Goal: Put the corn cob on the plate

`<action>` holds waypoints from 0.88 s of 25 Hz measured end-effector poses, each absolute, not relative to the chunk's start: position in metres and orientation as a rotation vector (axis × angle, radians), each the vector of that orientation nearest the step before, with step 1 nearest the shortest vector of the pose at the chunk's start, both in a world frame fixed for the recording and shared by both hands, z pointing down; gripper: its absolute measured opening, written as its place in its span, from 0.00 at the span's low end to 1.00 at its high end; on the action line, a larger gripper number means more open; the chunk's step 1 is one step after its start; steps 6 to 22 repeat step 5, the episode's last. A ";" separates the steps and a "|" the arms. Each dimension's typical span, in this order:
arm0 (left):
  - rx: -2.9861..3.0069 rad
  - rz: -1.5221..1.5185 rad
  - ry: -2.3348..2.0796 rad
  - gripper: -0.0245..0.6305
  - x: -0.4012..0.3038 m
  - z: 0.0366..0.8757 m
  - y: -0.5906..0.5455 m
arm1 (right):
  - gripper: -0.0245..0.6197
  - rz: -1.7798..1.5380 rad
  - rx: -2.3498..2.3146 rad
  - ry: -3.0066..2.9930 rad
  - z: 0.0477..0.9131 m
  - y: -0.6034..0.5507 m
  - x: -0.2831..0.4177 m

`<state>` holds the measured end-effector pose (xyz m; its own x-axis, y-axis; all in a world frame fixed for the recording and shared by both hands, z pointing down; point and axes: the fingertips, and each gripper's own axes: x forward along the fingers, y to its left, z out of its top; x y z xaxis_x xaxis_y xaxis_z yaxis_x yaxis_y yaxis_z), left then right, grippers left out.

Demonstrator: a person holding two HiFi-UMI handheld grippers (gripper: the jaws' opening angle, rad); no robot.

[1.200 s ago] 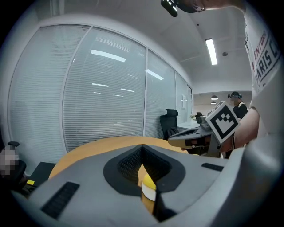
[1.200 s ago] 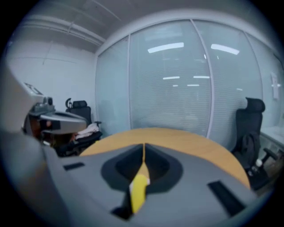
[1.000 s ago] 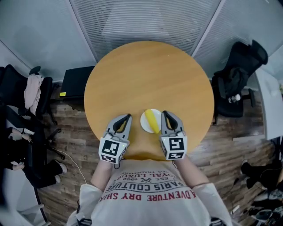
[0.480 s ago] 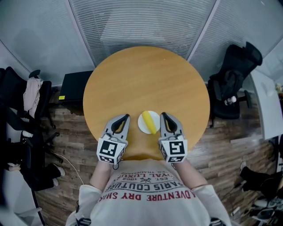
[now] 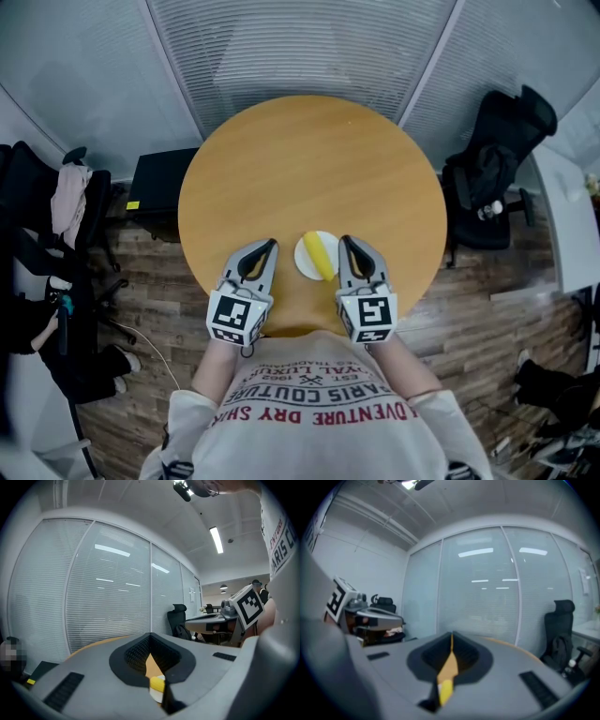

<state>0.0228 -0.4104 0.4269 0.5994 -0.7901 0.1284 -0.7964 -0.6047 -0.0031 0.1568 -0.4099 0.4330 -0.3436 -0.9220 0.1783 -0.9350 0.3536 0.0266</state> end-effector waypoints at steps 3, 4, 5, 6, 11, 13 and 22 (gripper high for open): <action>2.754 0.174 -1.375 0.09 0.019 0.426 -0.410 | 0.09 0.121 1.698 -2.448 0.433 -0.408 0.155; 2.753 0.172 -1.378 0.09 0.017 0.425 -0.410 | 0.09 0.119 1.698 -2.449 0.432 -0.408 0.153; 2.751 0.170 -1.381 0.09 0.015 0.424 -0.410 | 0.09 0.116 1.697 -2.451 0.432 -0.407 0.152; 2.751 0.170 -1.381 0.09 0.015 0.424 -0.410 | 0.09 0.116 1.697 -2.451 0.432 -0.407 0.152; 2.751 0.170 -1.381 0.09 0.015 0.424 -0.410 | 0.09 0.116 1.697 -2.451 0.432 -0.407 0.152; 2.751 0.170 -1.381 0.09 0.015 0.424 -0.410 | 0.09 0.116 1.697 -2.451 0.432 -0.407 0.152; 2.751 0.170 -1.381 0.09 0.015 0.424 -0.410 | 0.09 0.116 1.697 -2.451 0.432 -0.407 0.152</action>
